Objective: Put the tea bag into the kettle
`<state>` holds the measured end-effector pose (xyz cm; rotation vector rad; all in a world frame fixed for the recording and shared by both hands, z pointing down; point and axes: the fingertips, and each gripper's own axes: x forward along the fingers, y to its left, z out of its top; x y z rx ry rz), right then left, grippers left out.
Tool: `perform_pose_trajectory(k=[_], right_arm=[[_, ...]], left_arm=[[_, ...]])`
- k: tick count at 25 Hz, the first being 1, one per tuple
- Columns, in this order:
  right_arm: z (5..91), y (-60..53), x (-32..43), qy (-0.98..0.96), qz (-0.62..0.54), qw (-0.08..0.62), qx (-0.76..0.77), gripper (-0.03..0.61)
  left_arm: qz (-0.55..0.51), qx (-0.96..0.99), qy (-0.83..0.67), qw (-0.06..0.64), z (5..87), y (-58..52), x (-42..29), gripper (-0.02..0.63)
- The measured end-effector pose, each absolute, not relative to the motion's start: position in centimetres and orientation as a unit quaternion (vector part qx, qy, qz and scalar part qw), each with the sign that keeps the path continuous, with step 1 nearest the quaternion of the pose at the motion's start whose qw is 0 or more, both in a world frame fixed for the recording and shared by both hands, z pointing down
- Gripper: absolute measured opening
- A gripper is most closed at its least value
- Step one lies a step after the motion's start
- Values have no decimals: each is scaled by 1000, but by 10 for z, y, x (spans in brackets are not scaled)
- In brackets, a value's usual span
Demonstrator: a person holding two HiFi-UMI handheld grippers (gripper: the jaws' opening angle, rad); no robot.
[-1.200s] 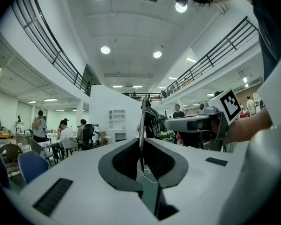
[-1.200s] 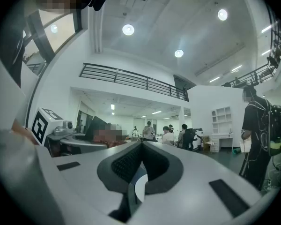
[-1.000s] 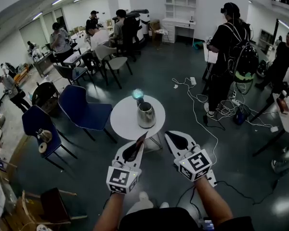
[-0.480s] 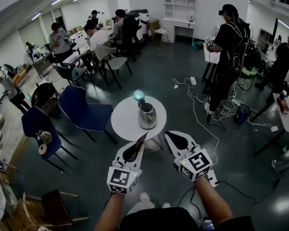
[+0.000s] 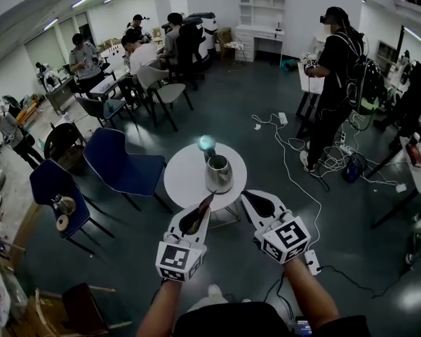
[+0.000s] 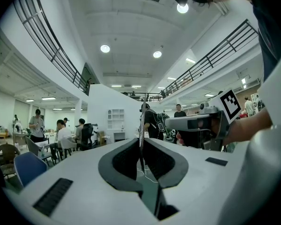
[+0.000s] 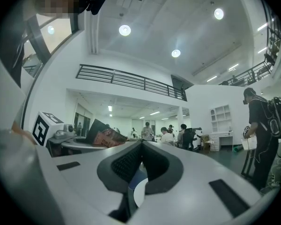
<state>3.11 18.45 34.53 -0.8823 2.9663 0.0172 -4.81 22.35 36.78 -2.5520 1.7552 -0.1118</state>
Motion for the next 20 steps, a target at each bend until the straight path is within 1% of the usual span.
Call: perform_pose_trajectory(k=[14,20], right_arm=[[354,129,-30,954,-1,14,-301,18],[355,110,-48,950,2,9,-312,18]], left_arm=[[-27,-838,546,1,378,161,-108,41],[-45,-840,540,37,371,138,-123,40]])
